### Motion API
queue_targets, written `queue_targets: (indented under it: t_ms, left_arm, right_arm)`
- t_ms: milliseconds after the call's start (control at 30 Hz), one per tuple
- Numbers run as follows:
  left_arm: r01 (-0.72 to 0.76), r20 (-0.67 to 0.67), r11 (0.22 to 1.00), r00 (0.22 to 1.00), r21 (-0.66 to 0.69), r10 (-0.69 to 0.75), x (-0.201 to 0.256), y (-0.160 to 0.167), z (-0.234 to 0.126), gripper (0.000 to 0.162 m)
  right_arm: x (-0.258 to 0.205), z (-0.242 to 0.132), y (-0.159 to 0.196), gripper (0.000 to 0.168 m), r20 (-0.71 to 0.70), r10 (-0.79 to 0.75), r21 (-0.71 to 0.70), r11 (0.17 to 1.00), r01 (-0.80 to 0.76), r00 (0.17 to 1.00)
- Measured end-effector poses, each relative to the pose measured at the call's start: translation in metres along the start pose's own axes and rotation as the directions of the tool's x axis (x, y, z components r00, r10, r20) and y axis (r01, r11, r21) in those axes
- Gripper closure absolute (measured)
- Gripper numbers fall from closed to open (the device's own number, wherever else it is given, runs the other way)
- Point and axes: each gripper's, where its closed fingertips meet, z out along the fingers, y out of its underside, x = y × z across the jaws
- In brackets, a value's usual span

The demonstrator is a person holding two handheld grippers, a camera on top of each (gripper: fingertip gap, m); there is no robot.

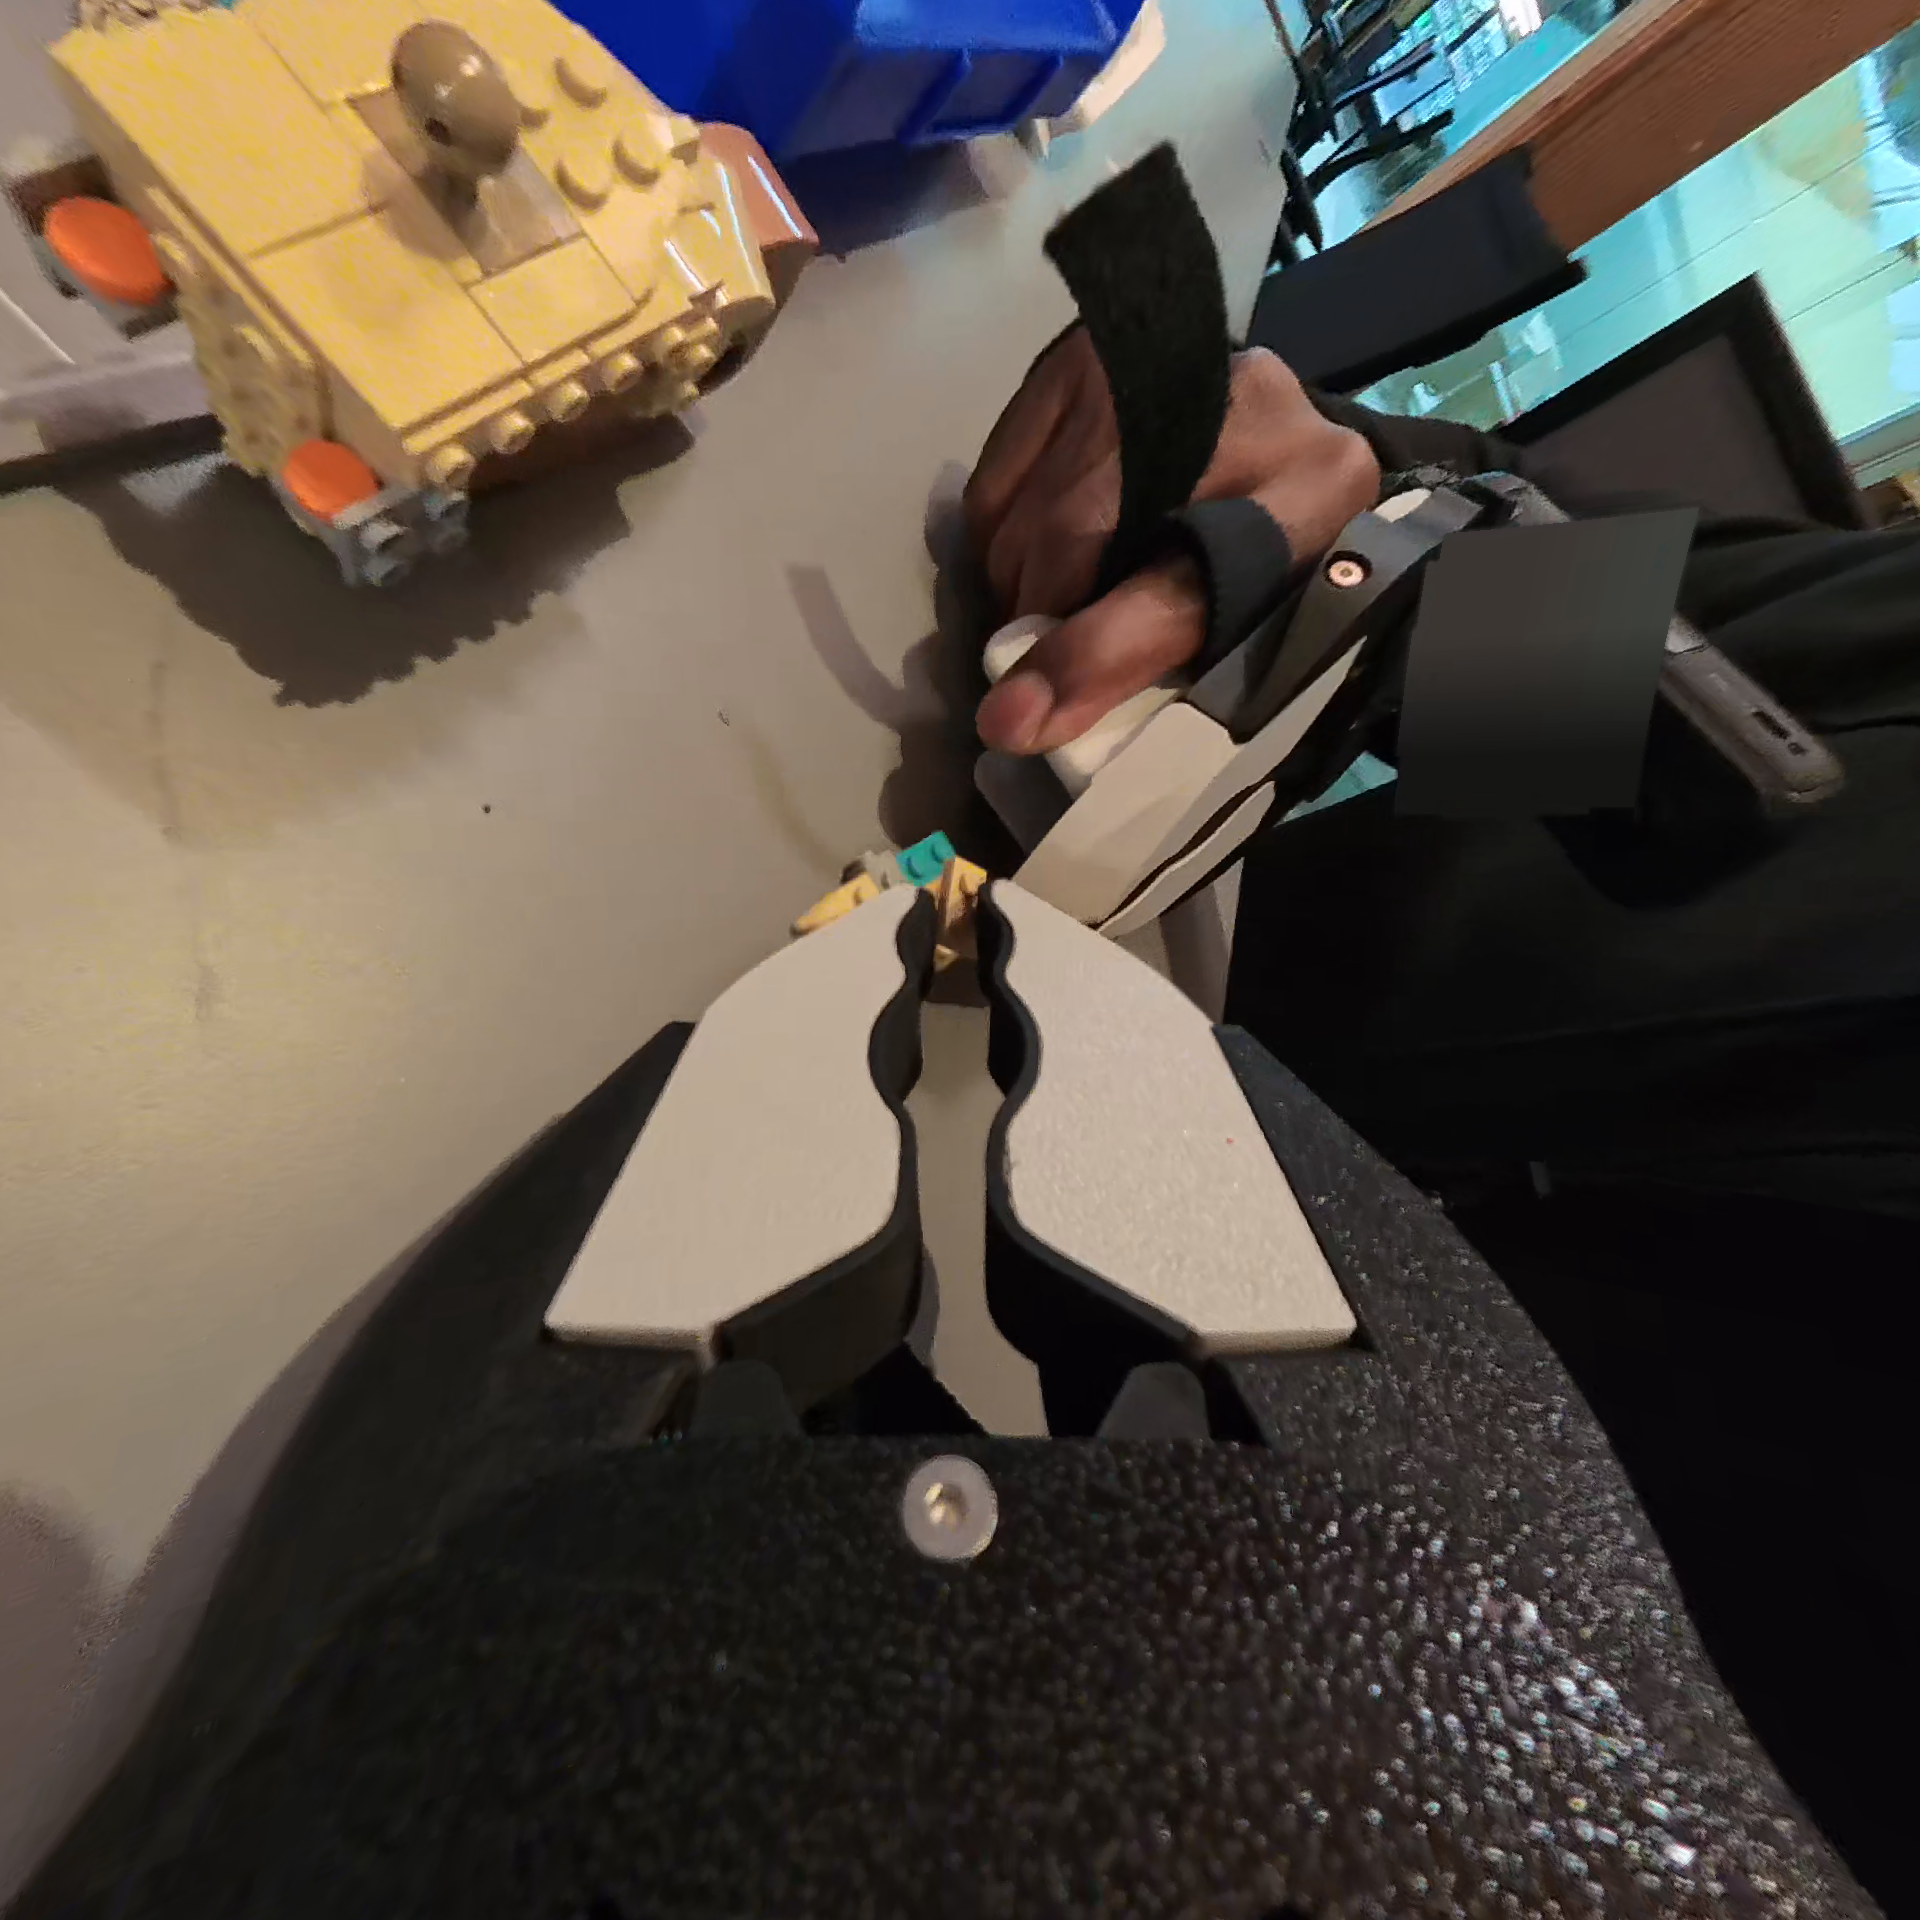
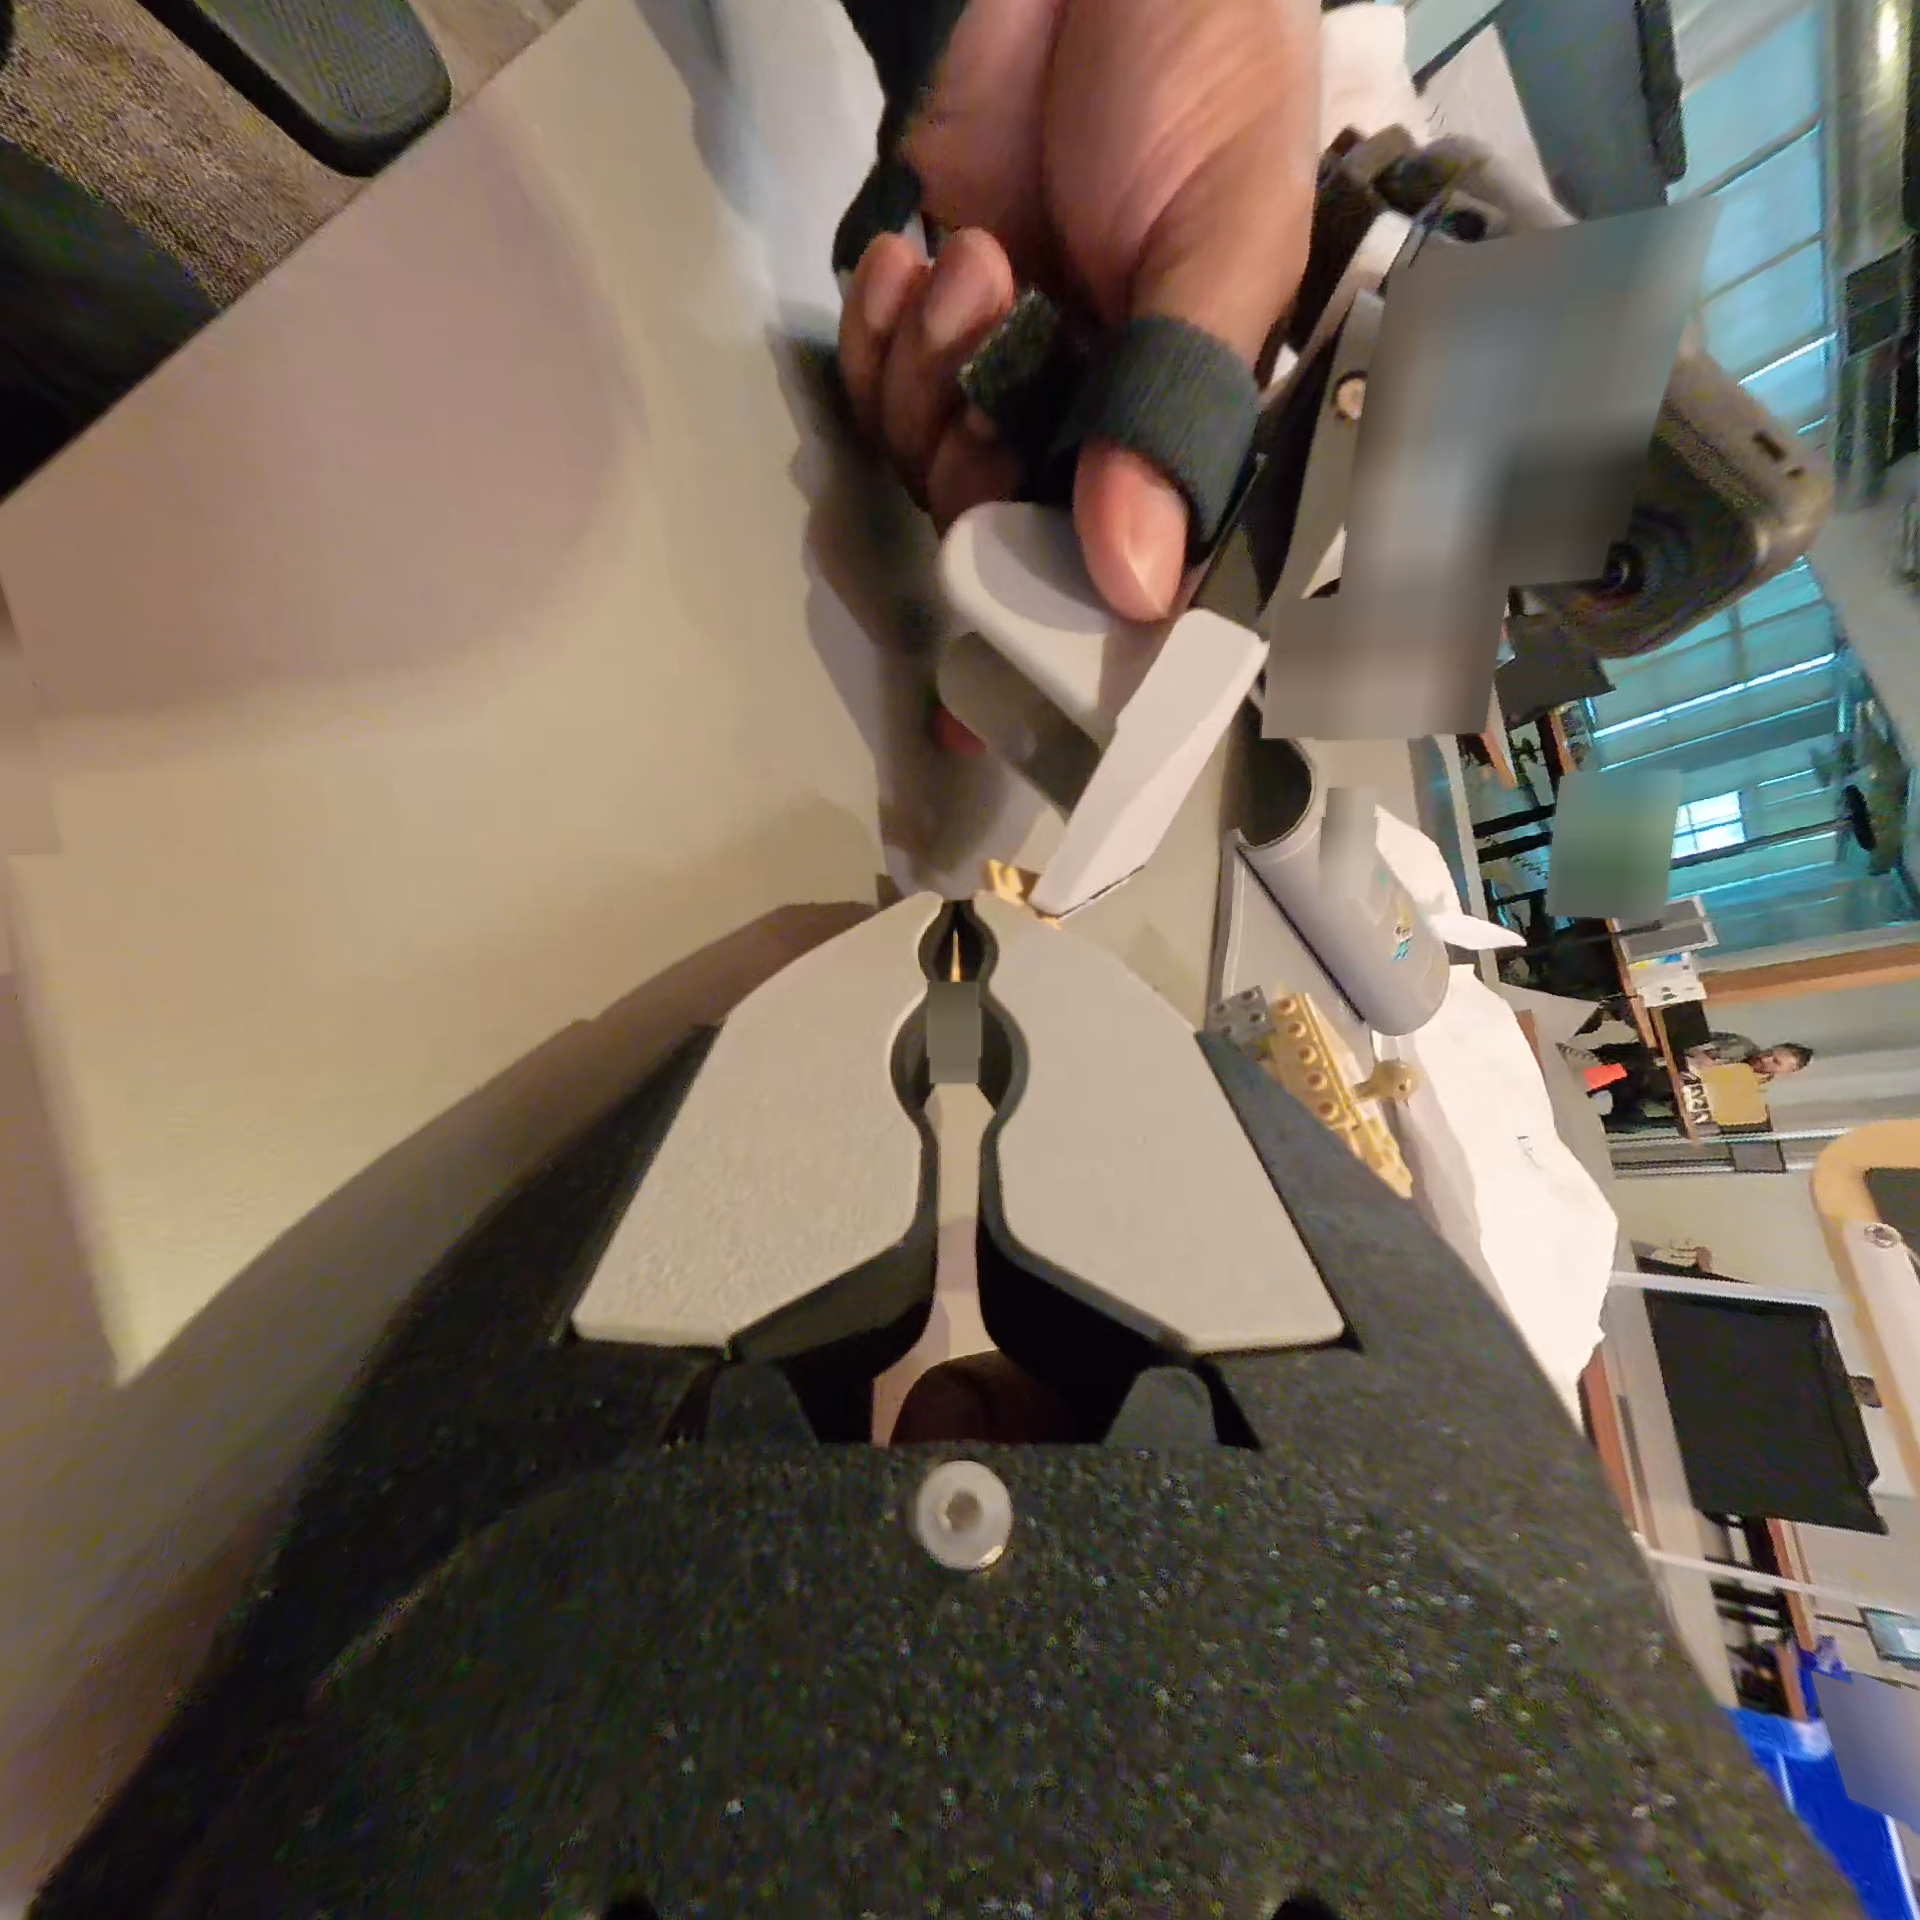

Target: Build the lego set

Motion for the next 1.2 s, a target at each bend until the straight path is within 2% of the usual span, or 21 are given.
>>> queue_targets:
  t_ms: [133, 267, 400, 500, 800, 933, 1200]
  left_arm:
    - [0.013, 0.01, 0.998, 1.0, 0.054, -0.014, -0.001, -0.006, -0.002, 0.155]
    - [0.068, 0.015, 0.98, 0.997, 0.188, -0.072, 0.001, -0.016, -0.004, 0.155]
    - [0.11, 0.021, 0.943, 0.992, 0.315, -0.123, 0.003, -0.027, -0.004, 0.155]
    - [0.112, 0.042, 0.927, 0.99, 0.358, -0.135, 0.002, -0.031, -0.003, 0.155]
    - [0.117, 0.067, 0.903, 0.985, 0.413, -0.158, 0.002, -0.036, 0.0, 0.155]
    - [0.112, 0.084, 0.898, 0.983, 0.425, -0.162, 0.002, -0.035, -0.001, 0.155]
    - [0.105, 0.043, 0.928, 0.991, 0.359, -0.129, 0.007, -0.029, 0.001, 0.154]
  right_arm:
    - [0.0, -0.004, 0.004, 0.165, 0.025, 0.035, -0.005, 0.999, -0.035, 0.999]
    - [0.008, -0.014, 0.012, 0.161, 0.029, 0.207, -0.033, 0.978, -0.206, 0.978]
    - [0.021, -0.022, 0.015, 0.154, 0.001, 0.466, -0.04, 0.884, -0.465, 0.885]
    - [0.028, -0.022, 0.014, 0.151, -0.032, 0.572, -0.032, 0.819, -0.573, 0.82]
    - [0.035, -0.011, 0.017, 0.15, -0.172, 0.625, -0.076, 0.763, -0.643, 0.762]
    - [0.036, -0.009, 0.021, 0.16, -0.235, 0.605, -0.098, 0.764, -0.638, 0.76]
    - [0.03, -0.013, 0.021, 0.16, -0.161, 0.649, -0.101, 0.739, -0.667, 0.744]
